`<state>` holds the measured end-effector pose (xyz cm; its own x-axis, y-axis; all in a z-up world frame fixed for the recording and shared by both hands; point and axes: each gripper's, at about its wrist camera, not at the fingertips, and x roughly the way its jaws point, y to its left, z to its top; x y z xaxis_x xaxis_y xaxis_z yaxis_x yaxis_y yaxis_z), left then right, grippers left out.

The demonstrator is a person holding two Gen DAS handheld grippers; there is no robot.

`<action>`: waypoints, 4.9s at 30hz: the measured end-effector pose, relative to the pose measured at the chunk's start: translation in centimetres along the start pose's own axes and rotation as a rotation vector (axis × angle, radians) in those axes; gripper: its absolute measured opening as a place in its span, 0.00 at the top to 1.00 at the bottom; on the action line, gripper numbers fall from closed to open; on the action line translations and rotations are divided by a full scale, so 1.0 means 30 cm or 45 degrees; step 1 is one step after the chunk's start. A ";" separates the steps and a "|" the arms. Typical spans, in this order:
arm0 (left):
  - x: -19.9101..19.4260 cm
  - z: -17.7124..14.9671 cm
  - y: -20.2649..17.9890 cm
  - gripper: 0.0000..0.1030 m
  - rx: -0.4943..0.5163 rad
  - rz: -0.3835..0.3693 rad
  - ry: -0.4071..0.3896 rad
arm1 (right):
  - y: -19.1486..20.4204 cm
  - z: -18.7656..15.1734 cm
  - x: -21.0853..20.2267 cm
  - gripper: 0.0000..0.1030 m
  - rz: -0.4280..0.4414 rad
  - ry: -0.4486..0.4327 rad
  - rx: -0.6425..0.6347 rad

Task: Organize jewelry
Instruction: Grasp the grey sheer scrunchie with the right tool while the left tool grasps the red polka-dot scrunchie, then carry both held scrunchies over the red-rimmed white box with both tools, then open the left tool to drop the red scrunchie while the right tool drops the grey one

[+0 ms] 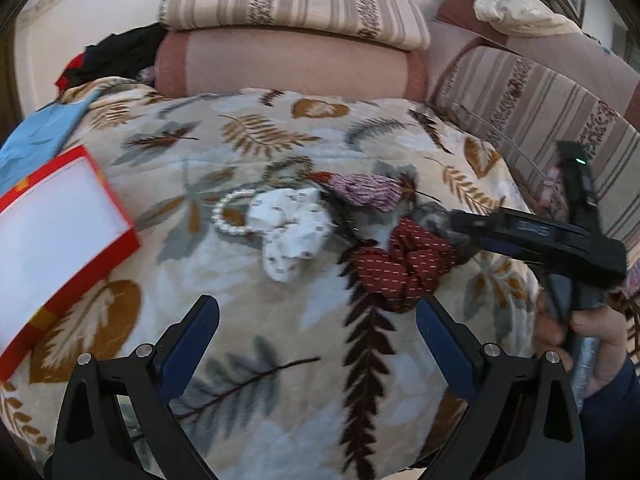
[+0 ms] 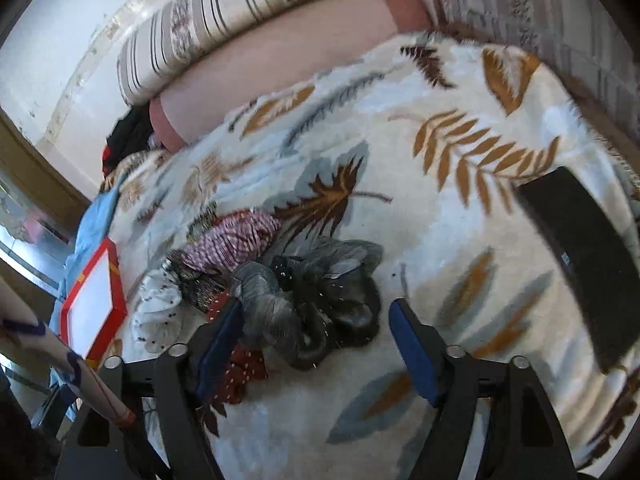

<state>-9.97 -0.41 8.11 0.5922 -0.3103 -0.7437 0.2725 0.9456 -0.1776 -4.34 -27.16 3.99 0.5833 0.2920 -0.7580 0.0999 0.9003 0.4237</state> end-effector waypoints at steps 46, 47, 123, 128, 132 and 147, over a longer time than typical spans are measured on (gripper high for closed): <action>0.076 0.070 -0.177 0.67 0.148 0.156 -0.128 | 0.026 -0.055 -0.154 0.73 0.161 -0.283 -0.153; 0.055 0.069 -0.170 0.67 0.153 0.170 -0.144 | 0.036 -0.061 -0.156 0.73 0.160 -0.285 -0.165; -0.064 0.163 1.359 0.66 -0.845 0.785 -0.139 | 1.530 -0.010 0.594 0.72 0.403 0.144 -0.744; -0.056 0.163 1.367 0.66 -0.851 0.814 -0.124 | 1.551 -0.017 0.727 0.72 0.402 0.225 -0.706; -0.048 0.161 1.369 0.63 -0.846 0.843 -0.110 | 1.532 -0.023 0.774 0.71 0.387 0.254 -0.690; -0.036 0.167 1.362 0.52 -0.830 0.892 -0.094 | 1.507 -0.031 0.791 0.61 0.355 0.260 -0.693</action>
<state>4.33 38.06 4.87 0.5129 0.3619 -0.7784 -0.6237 0.7802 -0.0482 13.26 20.77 4.68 0.3580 0.5457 -0.7577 -0.4879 0.8012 0.3465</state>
